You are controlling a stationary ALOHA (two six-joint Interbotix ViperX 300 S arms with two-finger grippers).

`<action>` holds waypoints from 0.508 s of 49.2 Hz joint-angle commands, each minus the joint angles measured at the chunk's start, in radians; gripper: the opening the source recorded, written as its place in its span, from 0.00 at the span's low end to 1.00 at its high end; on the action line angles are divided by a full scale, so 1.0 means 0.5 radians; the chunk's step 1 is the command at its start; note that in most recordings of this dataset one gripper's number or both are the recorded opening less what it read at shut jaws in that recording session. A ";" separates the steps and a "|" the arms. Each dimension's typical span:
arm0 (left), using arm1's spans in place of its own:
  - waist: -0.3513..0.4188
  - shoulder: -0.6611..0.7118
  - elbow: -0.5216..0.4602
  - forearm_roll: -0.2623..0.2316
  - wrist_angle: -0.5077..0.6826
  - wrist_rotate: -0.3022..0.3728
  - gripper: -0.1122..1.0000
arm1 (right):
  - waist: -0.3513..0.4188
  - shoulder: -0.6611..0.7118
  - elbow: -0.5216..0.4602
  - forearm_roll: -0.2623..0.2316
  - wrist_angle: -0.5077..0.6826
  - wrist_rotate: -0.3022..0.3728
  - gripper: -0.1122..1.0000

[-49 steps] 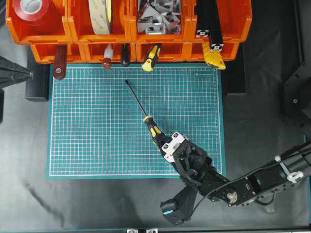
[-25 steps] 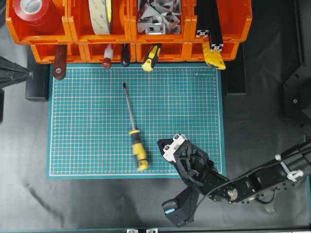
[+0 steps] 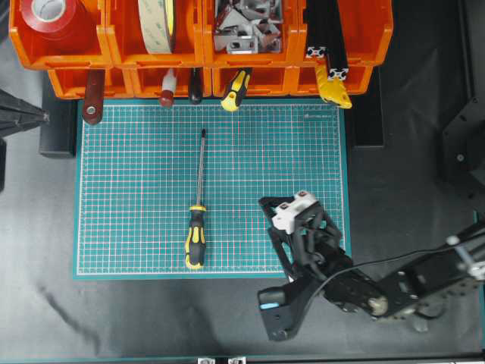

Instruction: Pick screwdriver from container rack with right arm.

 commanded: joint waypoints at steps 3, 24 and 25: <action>-0.003 -0.006 -0.074 0.006 0.025 -0.006 0.10 | 0.058 -0.218 0.015 -0.037 -0.006 0.261 0.82; -0.006 -0.101 -0.104 0.006 0.334 -0.009 0.10 | 0.077 -0.838 0.322 -0.420 -0.049 1.086 0.82; -0.009 -0.107 -0.107 0.006 0.347 -0.009 0.10 | 0.077 -0.871 0.344 -0.451 -0.052 1.129 0.82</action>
